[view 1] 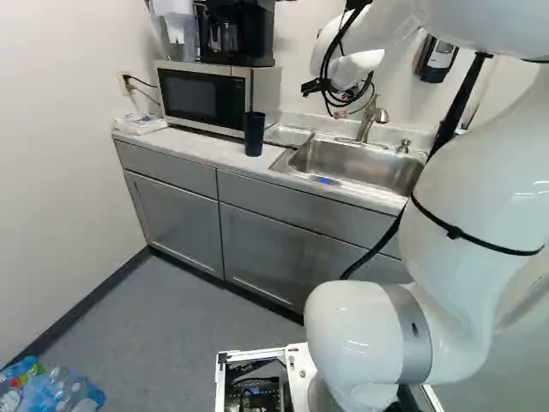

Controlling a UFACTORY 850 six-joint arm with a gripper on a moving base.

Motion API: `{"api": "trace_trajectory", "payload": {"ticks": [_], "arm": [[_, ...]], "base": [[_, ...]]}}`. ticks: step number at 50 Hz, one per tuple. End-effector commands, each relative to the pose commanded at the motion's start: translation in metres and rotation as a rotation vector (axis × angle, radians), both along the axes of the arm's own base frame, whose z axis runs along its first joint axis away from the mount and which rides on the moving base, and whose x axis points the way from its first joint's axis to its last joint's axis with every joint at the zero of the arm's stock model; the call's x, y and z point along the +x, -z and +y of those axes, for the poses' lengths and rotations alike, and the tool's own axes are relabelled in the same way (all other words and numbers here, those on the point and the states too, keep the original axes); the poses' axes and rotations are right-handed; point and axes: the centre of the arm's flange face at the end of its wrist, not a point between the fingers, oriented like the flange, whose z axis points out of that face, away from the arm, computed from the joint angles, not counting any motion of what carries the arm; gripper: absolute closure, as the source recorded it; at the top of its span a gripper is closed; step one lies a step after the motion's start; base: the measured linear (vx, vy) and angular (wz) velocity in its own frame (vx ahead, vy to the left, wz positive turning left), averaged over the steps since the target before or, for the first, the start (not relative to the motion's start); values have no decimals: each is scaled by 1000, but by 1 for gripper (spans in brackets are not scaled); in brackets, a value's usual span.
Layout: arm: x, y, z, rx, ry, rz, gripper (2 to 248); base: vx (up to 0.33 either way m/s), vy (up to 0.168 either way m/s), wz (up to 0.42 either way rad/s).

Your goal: Rinse the cup and place it in the tray

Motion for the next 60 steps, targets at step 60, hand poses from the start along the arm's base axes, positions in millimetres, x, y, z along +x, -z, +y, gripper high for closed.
{"api": "trace_trajectory", "payload": {"ticks": [60], "arm": [[37, 2, -98, -2, 150, -8, 3]], "base": [[0, 0, 0]]}}
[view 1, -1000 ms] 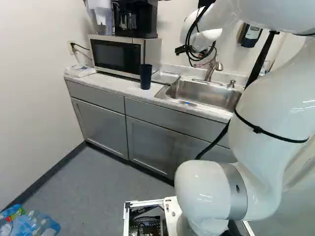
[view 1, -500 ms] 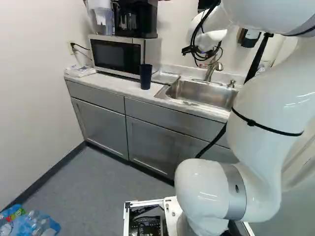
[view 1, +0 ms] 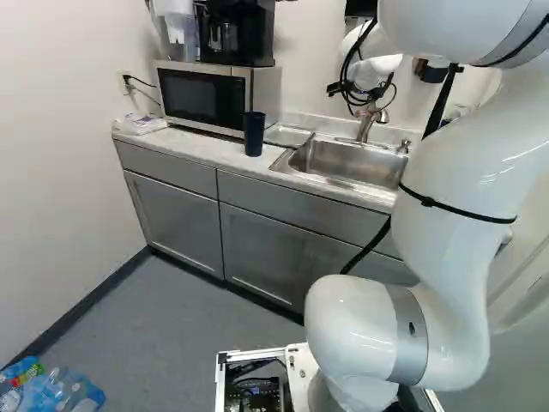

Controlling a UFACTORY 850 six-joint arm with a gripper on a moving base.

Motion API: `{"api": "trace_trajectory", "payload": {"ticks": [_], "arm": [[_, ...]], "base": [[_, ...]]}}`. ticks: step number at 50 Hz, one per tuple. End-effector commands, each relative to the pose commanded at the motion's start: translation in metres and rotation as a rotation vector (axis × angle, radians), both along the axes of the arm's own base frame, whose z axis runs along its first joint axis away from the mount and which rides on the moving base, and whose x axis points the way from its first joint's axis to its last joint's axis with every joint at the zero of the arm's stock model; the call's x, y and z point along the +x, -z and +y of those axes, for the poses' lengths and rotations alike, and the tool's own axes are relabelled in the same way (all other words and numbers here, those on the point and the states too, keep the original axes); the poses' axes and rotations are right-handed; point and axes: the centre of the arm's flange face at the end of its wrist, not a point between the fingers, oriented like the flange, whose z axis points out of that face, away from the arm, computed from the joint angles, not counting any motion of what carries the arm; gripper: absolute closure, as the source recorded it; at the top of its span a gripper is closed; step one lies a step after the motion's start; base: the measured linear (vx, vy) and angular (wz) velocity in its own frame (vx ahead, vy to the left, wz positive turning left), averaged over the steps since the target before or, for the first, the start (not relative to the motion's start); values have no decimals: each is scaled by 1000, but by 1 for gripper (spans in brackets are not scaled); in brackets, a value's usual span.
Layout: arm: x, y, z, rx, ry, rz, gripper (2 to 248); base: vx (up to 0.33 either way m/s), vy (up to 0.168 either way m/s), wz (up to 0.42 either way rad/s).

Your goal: Rinse the cup and place it in the tray

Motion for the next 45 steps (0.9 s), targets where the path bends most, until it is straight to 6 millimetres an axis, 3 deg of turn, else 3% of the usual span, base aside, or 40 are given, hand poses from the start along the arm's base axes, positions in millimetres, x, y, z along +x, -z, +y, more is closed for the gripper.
{"api": "trace_trajectory", "payload": {"ticks": [27, 45], "arm": [[24, 2, -39, -4, 46, -10, 3], [30, 3, -42, -5, 47, -12, 3]], "base": [[0, 0, 0], [0, 0, 0]]}}
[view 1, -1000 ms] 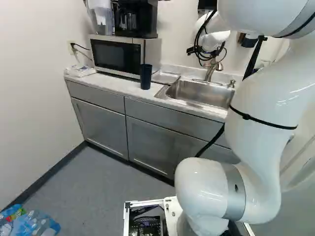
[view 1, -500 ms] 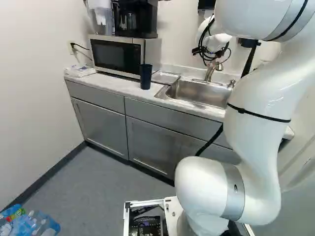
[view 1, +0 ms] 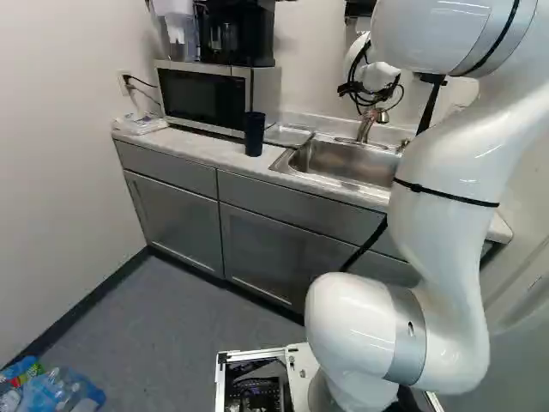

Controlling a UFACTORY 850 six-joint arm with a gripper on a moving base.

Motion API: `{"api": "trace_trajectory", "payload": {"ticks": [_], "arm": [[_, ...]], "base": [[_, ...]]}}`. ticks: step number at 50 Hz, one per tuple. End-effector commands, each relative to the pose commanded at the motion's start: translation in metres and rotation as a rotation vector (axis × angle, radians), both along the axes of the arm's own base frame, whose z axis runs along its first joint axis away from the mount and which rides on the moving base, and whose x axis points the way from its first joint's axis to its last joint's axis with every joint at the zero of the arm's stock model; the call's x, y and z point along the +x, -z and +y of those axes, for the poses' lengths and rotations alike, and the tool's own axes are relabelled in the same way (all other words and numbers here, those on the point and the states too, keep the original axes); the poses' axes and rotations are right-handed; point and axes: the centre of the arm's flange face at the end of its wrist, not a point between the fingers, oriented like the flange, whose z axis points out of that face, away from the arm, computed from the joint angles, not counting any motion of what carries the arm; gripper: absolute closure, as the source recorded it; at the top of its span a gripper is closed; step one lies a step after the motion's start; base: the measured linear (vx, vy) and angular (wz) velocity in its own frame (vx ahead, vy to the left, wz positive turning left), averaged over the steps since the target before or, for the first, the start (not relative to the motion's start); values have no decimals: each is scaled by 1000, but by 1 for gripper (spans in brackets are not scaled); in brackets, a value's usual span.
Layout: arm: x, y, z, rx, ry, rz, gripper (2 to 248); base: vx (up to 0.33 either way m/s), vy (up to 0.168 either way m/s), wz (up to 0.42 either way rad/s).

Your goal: Rinse the cup and place it in the tray

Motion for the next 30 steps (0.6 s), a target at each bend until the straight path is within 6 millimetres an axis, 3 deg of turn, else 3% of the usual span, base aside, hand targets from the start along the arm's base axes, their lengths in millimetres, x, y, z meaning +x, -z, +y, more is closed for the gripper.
{"api": "trace_trajectory", "payload": {"ticks": [30], "arm": [[9, -2, -1, -12, -4, -30, 3]], "base": [[0, 0, 0]]}}
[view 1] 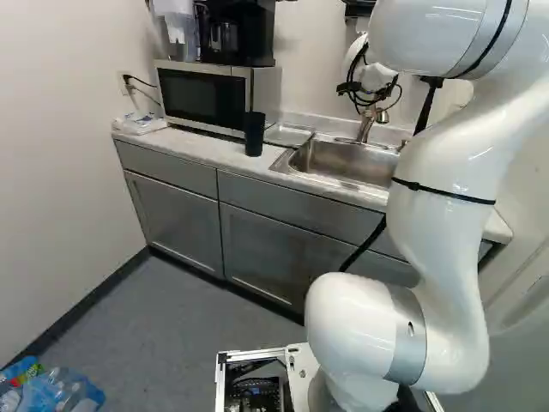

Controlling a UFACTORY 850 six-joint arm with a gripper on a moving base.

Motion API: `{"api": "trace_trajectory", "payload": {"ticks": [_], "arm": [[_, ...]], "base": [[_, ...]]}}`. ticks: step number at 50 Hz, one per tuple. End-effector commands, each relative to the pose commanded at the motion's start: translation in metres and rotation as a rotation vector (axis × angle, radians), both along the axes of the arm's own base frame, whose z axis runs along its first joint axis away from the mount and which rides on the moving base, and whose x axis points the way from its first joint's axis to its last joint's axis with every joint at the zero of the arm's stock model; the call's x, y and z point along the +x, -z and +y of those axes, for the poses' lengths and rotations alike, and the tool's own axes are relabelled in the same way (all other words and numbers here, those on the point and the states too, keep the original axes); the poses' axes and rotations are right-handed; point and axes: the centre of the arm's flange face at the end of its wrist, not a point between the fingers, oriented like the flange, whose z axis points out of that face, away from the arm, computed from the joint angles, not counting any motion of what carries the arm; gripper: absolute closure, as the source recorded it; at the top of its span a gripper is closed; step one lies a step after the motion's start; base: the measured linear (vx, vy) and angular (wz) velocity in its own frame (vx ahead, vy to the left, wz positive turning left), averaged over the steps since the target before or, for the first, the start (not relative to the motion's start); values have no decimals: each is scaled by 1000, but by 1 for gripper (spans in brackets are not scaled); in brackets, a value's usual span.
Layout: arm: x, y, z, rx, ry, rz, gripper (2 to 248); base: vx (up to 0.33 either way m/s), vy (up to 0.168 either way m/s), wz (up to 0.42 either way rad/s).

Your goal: Rinse the cup and place it in the tray

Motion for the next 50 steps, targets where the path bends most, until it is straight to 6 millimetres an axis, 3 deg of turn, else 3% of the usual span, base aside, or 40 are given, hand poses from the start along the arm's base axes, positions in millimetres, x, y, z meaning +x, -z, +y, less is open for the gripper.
{"api": "trace_trajectory", "payload": {"ticks": [50], "arm": [[14, -5, -19, -33, 19, -83, 3]], "base": [[0, 0, 0]]}}
